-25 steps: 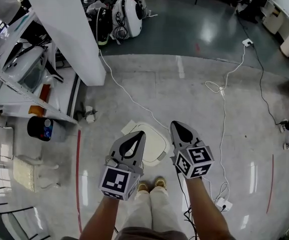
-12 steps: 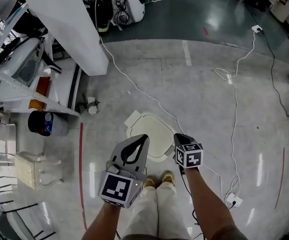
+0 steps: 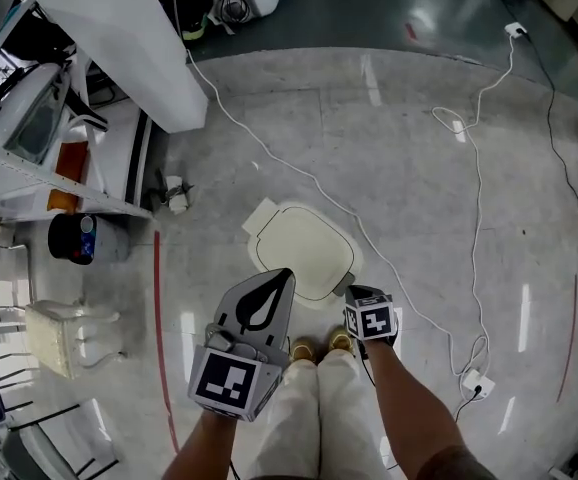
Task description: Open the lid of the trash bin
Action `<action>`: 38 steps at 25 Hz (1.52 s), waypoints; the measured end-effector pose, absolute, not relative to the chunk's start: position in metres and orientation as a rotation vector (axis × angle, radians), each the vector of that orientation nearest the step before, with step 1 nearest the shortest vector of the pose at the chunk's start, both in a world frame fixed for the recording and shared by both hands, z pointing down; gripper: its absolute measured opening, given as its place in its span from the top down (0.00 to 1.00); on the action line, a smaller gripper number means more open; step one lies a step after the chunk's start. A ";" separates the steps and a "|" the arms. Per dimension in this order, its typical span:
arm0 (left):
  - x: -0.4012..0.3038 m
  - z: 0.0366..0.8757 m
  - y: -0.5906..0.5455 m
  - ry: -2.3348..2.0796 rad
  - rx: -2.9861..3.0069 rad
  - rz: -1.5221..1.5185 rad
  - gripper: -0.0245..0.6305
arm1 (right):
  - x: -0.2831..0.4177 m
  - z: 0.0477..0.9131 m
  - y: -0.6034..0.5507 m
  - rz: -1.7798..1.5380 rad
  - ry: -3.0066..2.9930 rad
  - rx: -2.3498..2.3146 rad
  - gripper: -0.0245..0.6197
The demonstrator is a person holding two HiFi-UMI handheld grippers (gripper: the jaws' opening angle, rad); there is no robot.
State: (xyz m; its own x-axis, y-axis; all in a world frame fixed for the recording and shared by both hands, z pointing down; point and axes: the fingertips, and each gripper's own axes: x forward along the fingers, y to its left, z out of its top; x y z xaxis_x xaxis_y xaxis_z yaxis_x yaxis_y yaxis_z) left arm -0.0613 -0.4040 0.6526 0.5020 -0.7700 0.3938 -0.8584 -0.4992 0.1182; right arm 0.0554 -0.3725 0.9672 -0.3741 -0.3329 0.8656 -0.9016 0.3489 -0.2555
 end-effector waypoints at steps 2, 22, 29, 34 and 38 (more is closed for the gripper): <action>-0.062 0.655 -0.403 -1.364 2.449 0.422 0.95 | 0.053 0.970 -0.370 0.983 -1.885 1.068 0.92; -0.066 0.679 -0.391 -1.356 2.406 0.409 0.95 | 0.055 0.991 -0.364 0.983 -1.891 1.092 0.91; -0.067 0.675 -0.388 -1.360 2.393 0.403 0.95 | 0.051 0.985 -0.366 1.014 -1.888 1.111 0.91; -0.062 0.667 -0.388 -1.347 2.404 0.411 0.95 | 0.048 0.977 -0.368 1.047 -1.891 1.137 0.91; -0.064 0.644 -0.389 -1.346 2.425 0.413 0.95 | 0.047 0.947 -0.379 1.041 -1.920 1.160 0.91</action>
State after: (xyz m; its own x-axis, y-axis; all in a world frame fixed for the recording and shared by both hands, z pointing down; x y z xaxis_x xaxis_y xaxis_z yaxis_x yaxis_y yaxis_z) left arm -0.0637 -0.3891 0.6437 0.5102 -0.7580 0.4064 -0.8555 -0.4957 0.1495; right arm 0.0466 -0.3793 0.9465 -0.3923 -0.3893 0.8334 -0.9108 0.2909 -0.2929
